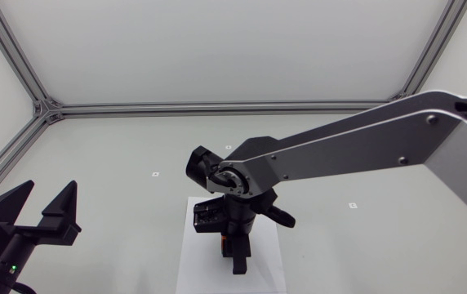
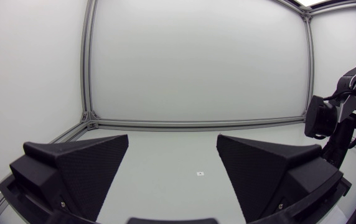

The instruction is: Pick up the orange 2x2 brick with the right arm and stack it on top of the green 2x2 brick in the center

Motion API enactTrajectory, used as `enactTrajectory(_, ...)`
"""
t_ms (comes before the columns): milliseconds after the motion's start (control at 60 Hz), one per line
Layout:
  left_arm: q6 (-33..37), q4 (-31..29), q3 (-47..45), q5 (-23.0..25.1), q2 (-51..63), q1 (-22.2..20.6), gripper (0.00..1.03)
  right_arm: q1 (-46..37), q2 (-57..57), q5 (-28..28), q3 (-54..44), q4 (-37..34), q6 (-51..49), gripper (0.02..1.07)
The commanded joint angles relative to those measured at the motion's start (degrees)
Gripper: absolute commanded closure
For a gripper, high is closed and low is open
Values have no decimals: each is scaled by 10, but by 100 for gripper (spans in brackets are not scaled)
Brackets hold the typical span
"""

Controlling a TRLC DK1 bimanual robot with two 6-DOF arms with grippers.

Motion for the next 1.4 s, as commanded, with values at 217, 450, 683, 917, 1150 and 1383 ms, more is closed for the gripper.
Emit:
enactTrajectory(217, 7, -9, -23, 3, -5, 2, 4, -2, -6, -4, -16, 0, 12, 61)
enactTrajectory(450, 7, -9, -23, 2, -5, 2, 4, -3, -6, -4, -16, 1, 12, 53)
enactTrajectory(683, 7, -8, -23, 2, -5, 2, 4, -3, -3, -4, -12, 1, 12, 16)
enactTrajectory(917, 7, -8, -23, 2, -5, 2, 4, -4, -17, -5, -9, -1, 15, 7)
enactTrajectory(1150, 7, -8, -23, 3, -5, 2, 4, -9, -57, -5, -4, -19, 19, 7)
enactTrajectory(1383, 7, -9, -23, 2, -5, 2, 4, -10, -133, -6, 6, -60, 31, 7)
